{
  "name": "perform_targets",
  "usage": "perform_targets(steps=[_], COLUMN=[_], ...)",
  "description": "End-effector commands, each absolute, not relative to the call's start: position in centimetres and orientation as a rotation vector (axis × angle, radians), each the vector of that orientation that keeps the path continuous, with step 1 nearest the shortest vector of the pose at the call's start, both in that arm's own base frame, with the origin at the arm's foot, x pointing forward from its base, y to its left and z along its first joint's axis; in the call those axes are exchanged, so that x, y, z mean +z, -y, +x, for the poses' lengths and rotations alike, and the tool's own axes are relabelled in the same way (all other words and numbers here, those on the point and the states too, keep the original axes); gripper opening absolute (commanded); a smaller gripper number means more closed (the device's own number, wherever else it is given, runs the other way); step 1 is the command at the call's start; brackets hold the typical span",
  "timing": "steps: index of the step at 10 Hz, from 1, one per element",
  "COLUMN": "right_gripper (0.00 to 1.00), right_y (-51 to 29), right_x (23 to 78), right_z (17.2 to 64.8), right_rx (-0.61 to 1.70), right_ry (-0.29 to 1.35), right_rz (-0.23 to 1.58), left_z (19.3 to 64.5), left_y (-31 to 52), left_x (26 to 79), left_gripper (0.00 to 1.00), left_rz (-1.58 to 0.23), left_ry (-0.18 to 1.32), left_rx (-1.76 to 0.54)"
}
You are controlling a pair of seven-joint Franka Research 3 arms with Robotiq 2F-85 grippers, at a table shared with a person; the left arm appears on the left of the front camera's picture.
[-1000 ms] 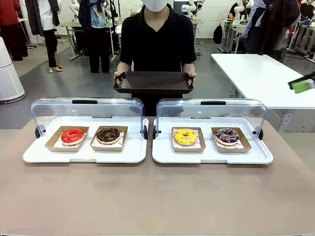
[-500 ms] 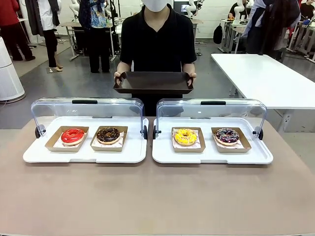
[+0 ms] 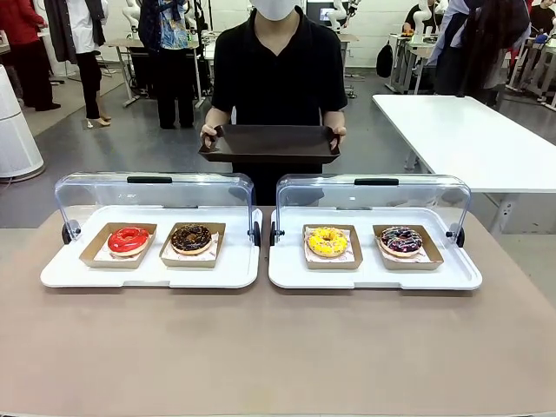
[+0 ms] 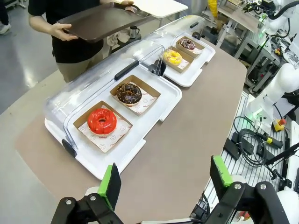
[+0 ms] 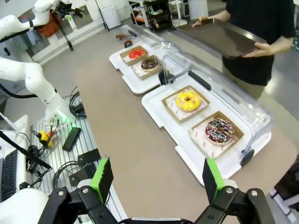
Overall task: Provide the desired donut to the person.
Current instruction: Pick up and lift the Paper togo box containing the Donut pointed at by the person.
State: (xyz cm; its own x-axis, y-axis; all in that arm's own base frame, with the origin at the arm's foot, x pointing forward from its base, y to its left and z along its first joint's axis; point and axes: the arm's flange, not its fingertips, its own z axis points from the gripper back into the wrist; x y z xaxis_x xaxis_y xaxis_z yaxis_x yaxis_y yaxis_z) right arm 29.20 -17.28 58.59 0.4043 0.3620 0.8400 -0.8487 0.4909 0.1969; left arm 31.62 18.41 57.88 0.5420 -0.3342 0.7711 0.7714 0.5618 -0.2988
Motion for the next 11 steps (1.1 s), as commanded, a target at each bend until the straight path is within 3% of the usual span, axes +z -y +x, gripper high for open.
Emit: perform_targets(steps=[1,11], right_gripper=[1.00,1.00], right_y=[17.04,17.04], right_x=[58.32,58.32], right_z=[29.66,29.66], right_rx=[0.849,0.849], right_ry=[0.820,0.820], right_rz=[0.707,0.707], left_z=[31.92,31.92], left_y=[-18.13,-18.13], left_x=[57.58,57.58], left_gripper=[1.00,1.00], left_rz=[-0.696,-0.696], left_ry=[0.720,0.720], left_rx=[-0.730,-0.730])
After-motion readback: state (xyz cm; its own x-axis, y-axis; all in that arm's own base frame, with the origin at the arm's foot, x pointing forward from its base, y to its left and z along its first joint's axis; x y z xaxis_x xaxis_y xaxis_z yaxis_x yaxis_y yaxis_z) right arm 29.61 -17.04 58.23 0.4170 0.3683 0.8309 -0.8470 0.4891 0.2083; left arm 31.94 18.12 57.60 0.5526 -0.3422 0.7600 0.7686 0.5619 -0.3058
